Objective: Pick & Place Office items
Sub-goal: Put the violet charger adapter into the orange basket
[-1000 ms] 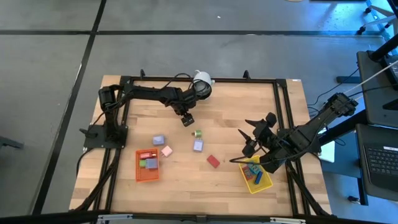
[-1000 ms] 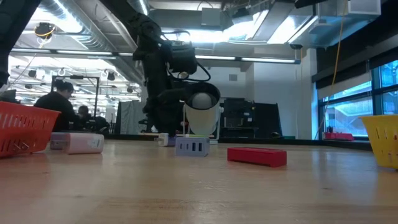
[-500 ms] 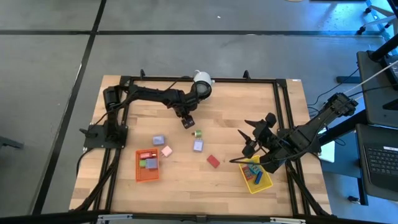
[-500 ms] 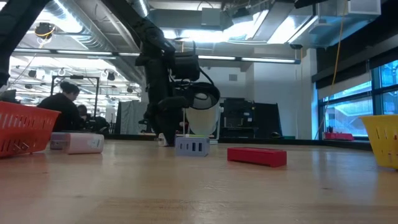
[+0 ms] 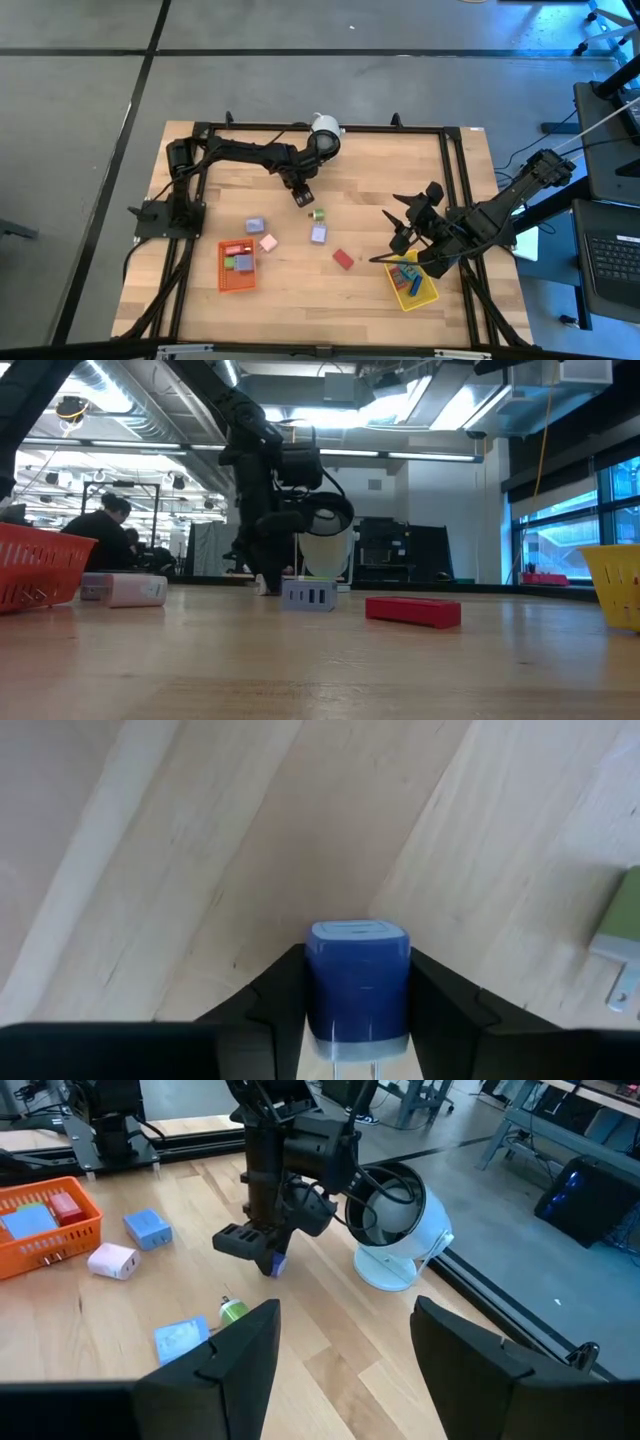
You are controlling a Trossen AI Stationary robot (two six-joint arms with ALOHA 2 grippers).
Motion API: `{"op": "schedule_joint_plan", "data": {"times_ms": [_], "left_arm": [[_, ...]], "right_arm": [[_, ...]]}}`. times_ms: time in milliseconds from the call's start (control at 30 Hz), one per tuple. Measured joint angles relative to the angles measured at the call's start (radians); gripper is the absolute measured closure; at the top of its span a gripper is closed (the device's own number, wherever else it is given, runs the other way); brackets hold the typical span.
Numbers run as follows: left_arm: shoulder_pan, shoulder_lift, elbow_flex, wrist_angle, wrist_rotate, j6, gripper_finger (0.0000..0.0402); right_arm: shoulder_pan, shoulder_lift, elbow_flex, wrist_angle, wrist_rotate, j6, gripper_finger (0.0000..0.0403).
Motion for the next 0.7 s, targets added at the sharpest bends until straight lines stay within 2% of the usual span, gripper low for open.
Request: {"op": "schedule_joint_plan", "data": {"times_ms": [333, 567, 700], "left_arm": [[-0.004, -0.028, -0.001, -0.034, 0.018, 0.005, 0.0271], [-0.004, -0.149, 0.0, -0.079, 0.018, 0.005, 0.0269], [-0.01, -0.244, 0.0, -0.165, 0.018, 0.003, 0.0269]], "right_arm": [[0.0, 0.0, 0.0, 0.001, 0.0, 0.0, 0.0179], [0.0, 0.0, 0.0, 0.001, 0.0, -0.003, 0.0179], [0.0, 0.0, 0.0, 0.001, 0.0, -0.004, 0.0179]]}}
